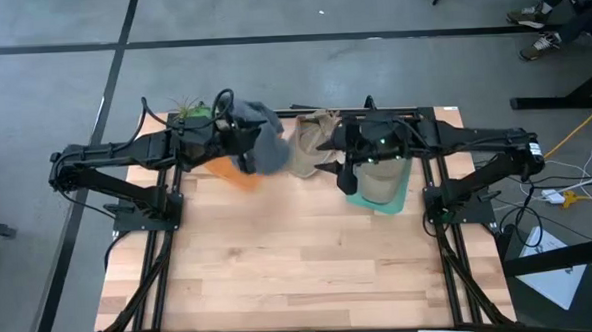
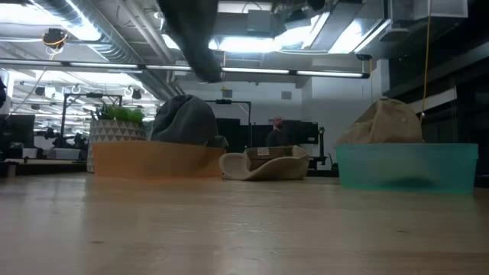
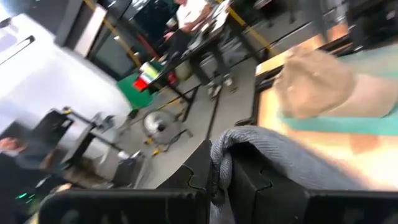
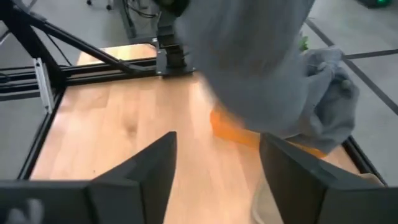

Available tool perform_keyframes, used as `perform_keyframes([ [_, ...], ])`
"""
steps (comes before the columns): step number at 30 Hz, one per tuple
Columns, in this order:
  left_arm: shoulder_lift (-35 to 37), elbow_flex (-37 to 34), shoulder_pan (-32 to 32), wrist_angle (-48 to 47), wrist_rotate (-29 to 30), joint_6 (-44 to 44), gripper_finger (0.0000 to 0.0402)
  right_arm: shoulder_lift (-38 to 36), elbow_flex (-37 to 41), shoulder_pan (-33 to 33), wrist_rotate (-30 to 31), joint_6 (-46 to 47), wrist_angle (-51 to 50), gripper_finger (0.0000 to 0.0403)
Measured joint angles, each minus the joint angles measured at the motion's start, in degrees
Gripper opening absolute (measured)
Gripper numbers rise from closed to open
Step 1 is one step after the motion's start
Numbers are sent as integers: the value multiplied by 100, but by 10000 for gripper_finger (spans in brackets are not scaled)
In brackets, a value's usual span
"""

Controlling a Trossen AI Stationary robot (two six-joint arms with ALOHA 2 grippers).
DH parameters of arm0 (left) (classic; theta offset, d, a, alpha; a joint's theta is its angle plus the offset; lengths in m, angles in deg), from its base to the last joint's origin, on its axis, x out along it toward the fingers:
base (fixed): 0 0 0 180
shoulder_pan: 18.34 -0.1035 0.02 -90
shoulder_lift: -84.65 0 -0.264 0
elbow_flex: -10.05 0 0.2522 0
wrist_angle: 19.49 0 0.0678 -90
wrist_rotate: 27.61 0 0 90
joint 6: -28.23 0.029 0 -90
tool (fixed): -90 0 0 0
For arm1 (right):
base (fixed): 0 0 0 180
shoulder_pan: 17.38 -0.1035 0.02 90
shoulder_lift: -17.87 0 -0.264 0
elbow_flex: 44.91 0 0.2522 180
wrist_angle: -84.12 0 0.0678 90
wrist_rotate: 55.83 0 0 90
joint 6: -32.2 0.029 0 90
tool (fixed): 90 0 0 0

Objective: Pick & Place hat
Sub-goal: Put the gray cap into the orange bin

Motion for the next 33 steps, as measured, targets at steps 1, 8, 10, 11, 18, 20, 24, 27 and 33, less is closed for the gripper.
perform_keyframes([
  [1, 0, 0, 1, 1, -93, -46, 21, 0, 0, 63, -34, 2, 4, 239],
  [8, -83, 0, 4, 245, -902, -349, 21, 15, 0, 352, -172, 159, 211, 283],
  [10, -203, 0, 3, 417, -1099, -296, 21, 51, 0, 401, -374, 155, 340, 291],
  [11, -281, 0, 2, 553, -1191, -267, 21, 66, 0, 417, -454, 151, 431, 294],
  [18, -729, 0, -47, 936, -1295, -26, 22, 142, 2, 460, -600, 102, 526, 292],
  [20, -775, 0, -46, 1010, -1304, 9, 24, 142, 2, 460, -625, 28, 530, 289],
  [24, -787, 0, -46, 1188, -1635, 5, 23, 142, 2, 460, -657, -5, 532, 287],
  [27, -787, 0, -44, 1314, -1715, 7, 22, 159, 2, 471, -675, -6, 535, 287],
  [33, -787, 0, -46, 1517, -1798, -2, 23, 245, 2, 502, -1018, -7, 732, 287],
])
